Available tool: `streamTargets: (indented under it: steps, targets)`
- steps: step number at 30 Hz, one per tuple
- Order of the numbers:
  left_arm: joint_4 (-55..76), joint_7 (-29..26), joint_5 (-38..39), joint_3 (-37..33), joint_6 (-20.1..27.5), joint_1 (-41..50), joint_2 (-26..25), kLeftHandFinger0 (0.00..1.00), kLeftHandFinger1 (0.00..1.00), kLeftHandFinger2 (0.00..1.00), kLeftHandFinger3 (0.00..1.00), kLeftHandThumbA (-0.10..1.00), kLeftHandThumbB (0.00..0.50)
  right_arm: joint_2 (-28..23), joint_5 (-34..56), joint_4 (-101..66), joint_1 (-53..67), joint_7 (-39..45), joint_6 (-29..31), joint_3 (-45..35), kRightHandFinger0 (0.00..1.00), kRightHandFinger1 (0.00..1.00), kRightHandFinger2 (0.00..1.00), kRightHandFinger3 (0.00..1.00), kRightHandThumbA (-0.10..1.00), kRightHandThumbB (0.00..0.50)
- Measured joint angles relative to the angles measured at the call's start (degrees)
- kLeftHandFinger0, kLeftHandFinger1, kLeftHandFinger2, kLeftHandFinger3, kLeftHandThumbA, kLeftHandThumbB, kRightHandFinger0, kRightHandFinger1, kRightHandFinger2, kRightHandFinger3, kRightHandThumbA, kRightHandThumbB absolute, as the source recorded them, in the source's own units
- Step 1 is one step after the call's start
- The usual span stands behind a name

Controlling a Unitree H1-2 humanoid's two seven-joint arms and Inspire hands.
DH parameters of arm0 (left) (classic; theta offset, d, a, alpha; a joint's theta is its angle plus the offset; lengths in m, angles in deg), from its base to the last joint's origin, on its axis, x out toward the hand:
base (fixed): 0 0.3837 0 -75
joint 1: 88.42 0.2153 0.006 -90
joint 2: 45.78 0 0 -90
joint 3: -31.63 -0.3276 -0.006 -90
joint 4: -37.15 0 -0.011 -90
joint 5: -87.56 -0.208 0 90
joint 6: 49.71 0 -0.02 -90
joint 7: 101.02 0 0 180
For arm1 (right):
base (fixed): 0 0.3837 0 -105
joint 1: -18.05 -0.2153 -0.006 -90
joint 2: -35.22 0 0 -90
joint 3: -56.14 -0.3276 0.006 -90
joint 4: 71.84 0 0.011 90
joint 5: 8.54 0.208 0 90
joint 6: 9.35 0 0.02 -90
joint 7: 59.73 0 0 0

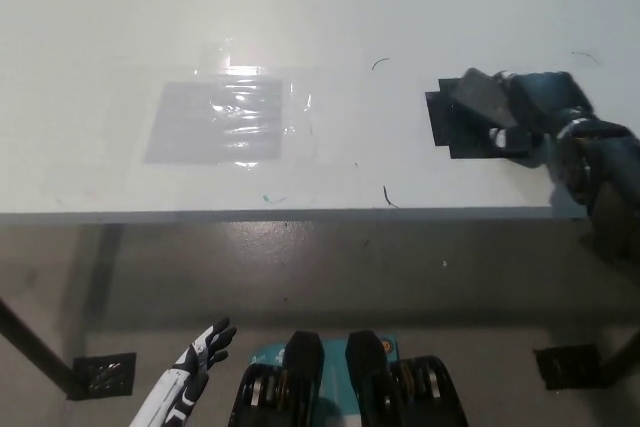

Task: A whiteboard eraser is kept on the black marked spot on the table infront of the robot and the robot uses its right hand to swipe it back and forth on the table twice to clean it

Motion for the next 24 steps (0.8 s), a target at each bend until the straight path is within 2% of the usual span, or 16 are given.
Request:
streamTargets:
  steps: [1, 2, 3, 4, 5, 7, 9, 12, 14, 15, 20, 22, 24]
  targets:
    - [0.0, 0.0, 0.0, 0.0, 0.0, 0.0, 0.0, 1.0, 1.0, 1.0, 1.0, 1.0, 0.367, -0.6, 0.0, 0.0, 0.1, 0.1, 0.0, 0.0, 0.45, 0.6, 0.74, 0.95, 0.69, 0.363]
    - [0.0, 0.0, 0.0, 0.0, 0.0, 0.0, 0.0, 1.0, 1.0, 1.0, 1.0, 1.0, 0.368, -1.2, 0.0, 0.0, 0.2, 0.4, 0.1, -0.1, 0.62, 0.81, 0.98, 1.0, 0.78, 0.414]
    - [0.0, 0.0, 0.0, 0.0, 0.0, 0.0, -0.1, 1.0, 1.0, 1.0, 1.0, 1.0, 0.368, -1.4, 0.2, -0.1, 0.3, 0.6, 0.2, -0.4, 0.7, 0.9, 1.0, 1.0, 0.82, 0.436]
    - [0.0, 0.0, -0.1, 0.0, 0.0, 0.0, -0.1, 1.0, 1.0, 1.0, 1.0, 1.0, 0.367, -1.6, 0.7, -0.5, 0.6, 1.4, 0.5, -1.4, 1.0, 1.0, 1.0, 1.0, 0.84, 0.486]
    - [0.0, 0.0, -0.1, 0.0, 0.0, 0.0, -0.1, 1.0, 1.0, 1.0, 1.0, 1.0, 0.37, -1.7, 0.9, -0.8, 0.8, 1.7, 0.7, -1.9, 1.0, 1.0, 1.0, 1.0, 0.82, 0.499]
    - [0.0, 0.0, -0.1, -0.1, 0.0, 0.0, 0.0, 1.0, 1.0, 1.0, 1.0, 1.0, 0.371, -1.8, 2.8, -3.3, 1.6, 4.1, 0.9, -5.4, 1.0, 1.0, 1.0, 1.0, 0.96, 0.5]
    - [0.0, 0.0, -0.1, -0.1, 0.0, 0.0, 0.0, 1.0, 1.0, 1.0, 1.0, 1.0, 0.372, -1.8, 4.4, -5.4, 2.1, 6.1, 1.0, -7.9, 1.0, 1.0, 1.0, 1.0, 0.98, 0.5]
    - [0.0, 0.0, -0.1, -0.1, 0.0, -0.2, 0.0, 1.0, 1.0, 1.0, 1.0, 1.0, 0.376, -1.3, 8.0, -11.3, 3.6, 9.7, 0.9, -12.7, 1.0, 1.0, 1.0, 1.0, 0.94, 0.5]
    - [0.0, 0.0, -0.1, -0.1, 0.0, -0.3, 0.0, 1.0, 1.0, 1.0, 1.0, 1.0, 0.376, -0.8, 10.3, -16.1, 4.3, 11.9, 0.5, -15.4, 1.0, 1.0, 1.0, 1.0, 0.97, 0.5]
    - [-0.1, 0.0, -0.1, -0.1, 0.0, -0.4, 0.0, 1.0, 1.0, 1.0, 1.0, 1.0, 0.376, -0.6, 11.3, -18.1, 4.6, 12.8, 0.2, -16.3, 1.0, 1.0, 1.0, 1.0, 1.0, 0.5]
    - [-0.1, 0.0, -0.1, -0.1, 0.0, -0.9, 0.0, 1.0, 1.0, 1.0, 1.0, 1.0, 0.377, 0.1, 15.0, -28.4, 5.8, 15.8, -1.6, -20.2, 1.0, 1.0, 1.0, 1.0, 1.0, 0.5]
    - [-0.2, 0.0, -0.1, -0.1, 0.0, -0.9, 0.0, 1.0, 1.0, 1.0, 1.0, 1.0, 0.369, 0.3, 16.5, -32.4, 6.2, 16.5, -2.2, -21.4, 1.0, 1.0, 1.0, 1.0, 0.96, 0.5]
    - [-0.2, 0.0, -0.2, -0.1, -0.1, -0.9, 0.0, 1.0, 1.0, 1.0, 1.0, 1.0, 0.369, 0.6, 18.3, -37.4, 7.0, 16.9, -3.2, -22.9, 1.0, 1.0, 1.0, 1.0, 0.97, 0.49]
